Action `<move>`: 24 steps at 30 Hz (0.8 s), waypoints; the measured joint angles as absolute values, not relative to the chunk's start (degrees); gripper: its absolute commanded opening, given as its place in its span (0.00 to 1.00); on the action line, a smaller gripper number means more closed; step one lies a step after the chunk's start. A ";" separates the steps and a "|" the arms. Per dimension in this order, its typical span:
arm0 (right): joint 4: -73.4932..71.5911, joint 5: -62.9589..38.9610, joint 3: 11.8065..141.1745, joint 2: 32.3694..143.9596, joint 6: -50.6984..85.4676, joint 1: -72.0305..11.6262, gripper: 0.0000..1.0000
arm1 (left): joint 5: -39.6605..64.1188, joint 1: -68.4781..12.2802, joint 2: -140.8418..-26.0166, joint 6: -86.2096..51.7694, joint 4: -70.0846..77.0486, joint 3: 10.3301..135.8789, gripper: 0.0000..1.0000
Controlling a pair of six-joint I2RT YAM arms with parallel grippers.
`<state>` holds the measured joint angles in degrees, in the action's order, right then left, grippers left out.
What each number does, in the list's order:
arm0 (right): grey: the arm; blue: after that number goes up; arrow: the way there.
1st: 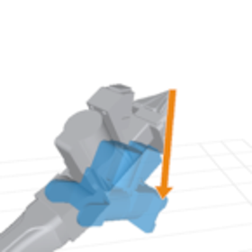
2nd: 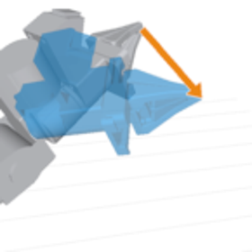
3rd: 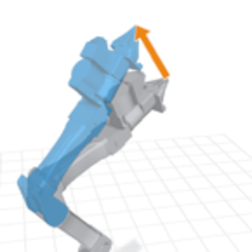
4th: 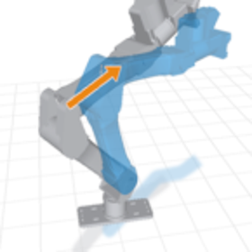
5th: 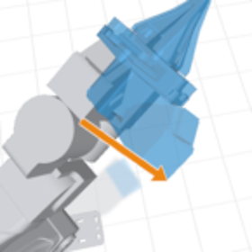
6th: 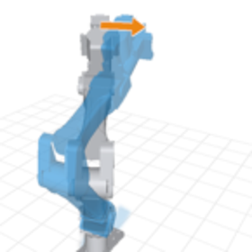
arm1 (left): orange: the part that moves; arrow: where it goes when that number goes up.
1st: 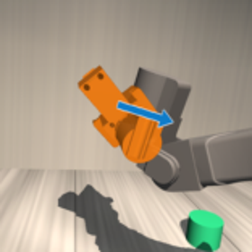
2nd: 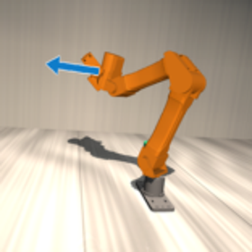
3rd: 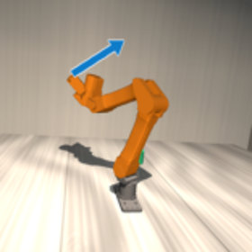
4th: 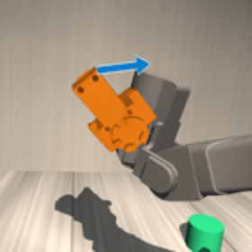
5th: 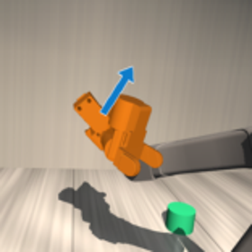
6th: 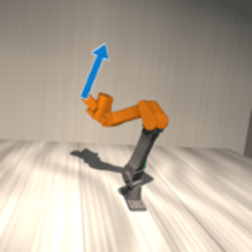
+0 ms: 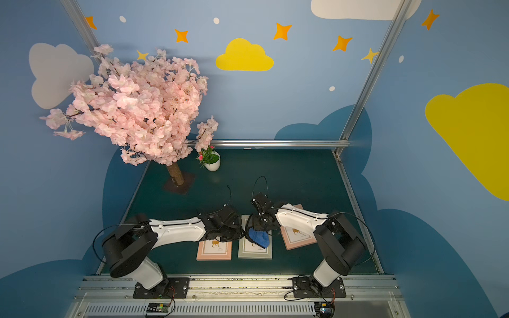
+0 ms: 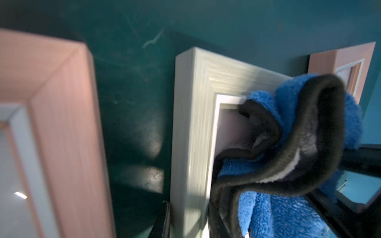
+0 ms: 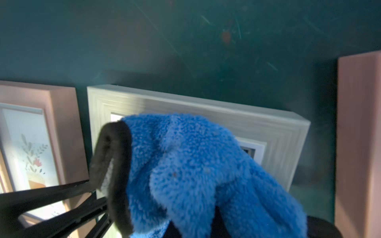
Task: Wipe the picture frame with a cloth
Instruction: Wipe the dirt from the picture frame.
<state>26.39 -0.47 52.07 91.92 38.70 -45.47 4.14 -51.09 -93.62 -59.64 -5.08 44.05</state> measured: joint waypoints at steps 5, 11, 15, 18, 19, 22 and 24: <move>26.83 -0.34 52.07 91.83 38.50 -45.87 0.00 | 4.12 -51.09 -93.65 -59.79 -5.13 44.10 0.03; 28.25 1.19 48.56 87.99 39.66 -49.82 0.00 | 4.10 -51.09 -93.65 -59.83 -5.19 44.14 0.03; 32.01 2.33 46.65 84.90 41.98 -55.29 0.00 | 4.08 -51.09 -93.65 -59.83 -5.23 44.14 0.03; 33.56 2.39 44.71 82.39 44.29 -59.00 0.00 | 4.08 -51.09 -93.65 -59.81 -5.30 44.16 0.03; 33.65 2.39 43.97 81.52 45.06 -59.96 0.00 | 4.05 -51.09 -93.65 -59.81 -5.30 44.16 0.03; 33.15 2.55 42.52 79.88 46.83 -61.43 0.00 | 4.08 -51.09 -93.65 -59.81 -5.32 44.18 0.03; 32.93 2.57 42.41 79.85 47.62 -61.45 0.00 | 4.08 -51.09 -93.69 -59.81 -5.30 44.18 0.03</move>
